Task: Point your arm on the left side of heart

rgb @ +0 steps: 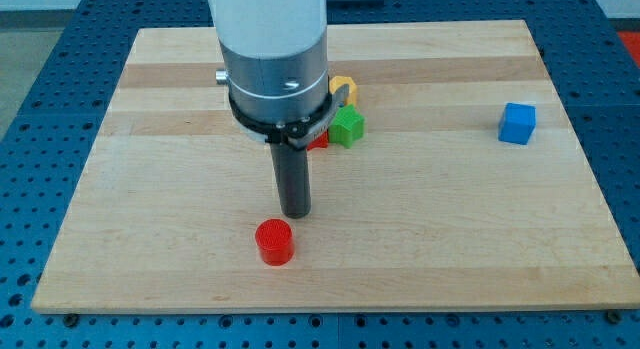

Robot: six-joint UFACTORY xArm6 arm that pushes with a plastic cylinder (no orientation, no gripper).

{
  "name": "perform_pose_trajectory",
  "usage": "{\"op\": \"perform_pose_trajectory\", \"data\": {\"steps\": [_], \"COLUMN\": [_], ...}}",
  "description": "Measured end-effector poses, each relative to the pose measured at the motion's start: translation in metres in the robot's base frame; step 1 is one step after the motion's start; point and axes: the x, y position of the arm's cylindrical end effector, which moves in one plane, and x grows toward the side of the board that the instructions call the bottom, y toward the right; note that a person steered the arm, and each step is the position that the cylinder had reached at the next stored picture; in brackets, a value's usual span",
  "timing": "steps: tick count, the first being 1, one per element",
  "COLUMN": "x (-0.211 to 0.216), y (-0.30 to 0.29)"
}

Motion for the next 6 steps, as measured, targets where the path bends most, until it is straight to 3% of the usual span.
{"op": "perform_pose_trajectory", "data": {"steps": [3,6], "x": [-0.028,-0.116], "y": [-0.094,-0.087]}}
